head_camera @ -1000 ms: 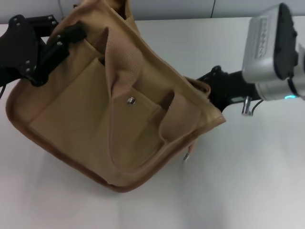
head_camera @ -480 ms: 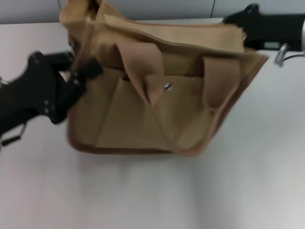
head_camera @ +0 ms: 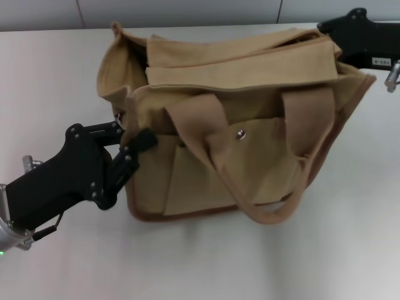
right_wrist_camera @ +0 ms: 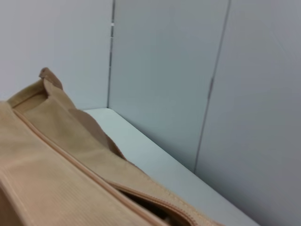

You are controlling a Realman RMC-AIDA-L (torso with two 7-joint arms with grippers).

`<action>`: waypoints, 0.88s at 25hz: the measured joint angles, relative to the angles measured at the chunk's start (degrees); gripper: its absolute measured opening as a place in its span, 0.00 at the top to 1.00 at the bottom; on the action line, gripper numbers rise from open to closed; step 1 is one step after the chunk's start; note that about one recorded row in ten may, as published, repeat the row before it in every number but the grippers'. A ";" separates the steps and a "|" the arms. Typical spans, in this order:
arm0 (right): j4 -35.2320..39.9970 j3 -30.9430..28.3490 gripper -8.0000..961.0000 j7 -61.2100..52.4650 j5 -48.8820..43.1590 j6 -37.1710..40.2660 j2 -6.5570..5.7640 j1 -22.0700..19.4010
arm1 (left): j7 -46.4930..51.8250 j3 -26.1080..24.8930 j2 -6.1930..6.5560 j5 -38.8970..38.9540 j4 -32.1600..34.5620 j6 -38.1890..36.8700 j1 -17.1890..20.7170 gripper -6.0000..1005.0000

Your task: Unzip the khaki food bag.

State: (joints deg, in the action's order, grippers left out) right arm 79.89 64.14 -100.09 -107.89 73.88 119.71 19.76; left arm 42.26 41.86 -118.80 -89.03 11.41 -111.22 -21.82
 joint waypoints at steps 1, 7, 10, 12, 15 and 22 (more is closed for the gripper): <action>-1.15 -0.50 0.95 -0.24 0.00 0.00 -0.08 -0.07 | 1.34 -0.36 0.05 0.62 -0.61 1.95 0.42 0.90; -2.32 -0.88 0.95 -0.36 0.62 1.17 -0.15 -1.05 | 3.03 -0.24 0.12 0.97 -0.76 4.84 0.87 0.87; -2.13 -1.48 0.94 -0.40 1.88 1.42 0.03 -2.32 | 3.04 -0.30 0.48 0.84 -0.20 3.94 1.24 0.78; -2.10 -2.16 0.91 -0.46 2.97 1.89 0.02 -2.64 | 3.23 -0.41 0.65 0.86 0.30 3.55 1.57 0.72; -2.59 -4.78 0.88 -0.42 6.85 3.40 -0.13 -3.27 | 5.35 -0.57 0.99 0.99 4.39 2.78 3.18 0.62; -9.15 -18.26 0.61 0.91 17.74 14.77 -0.54 -3.98 | 9.81 -0.38 1.11 0.91 13.07 0.88 6.17 0.35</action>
State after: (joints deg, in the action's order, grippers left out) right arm 70.75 45.88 -99.18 -90.14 88.65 119.17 15.78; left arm 52.07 41.48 -117.69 -88.12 24.48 -110.35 -15.65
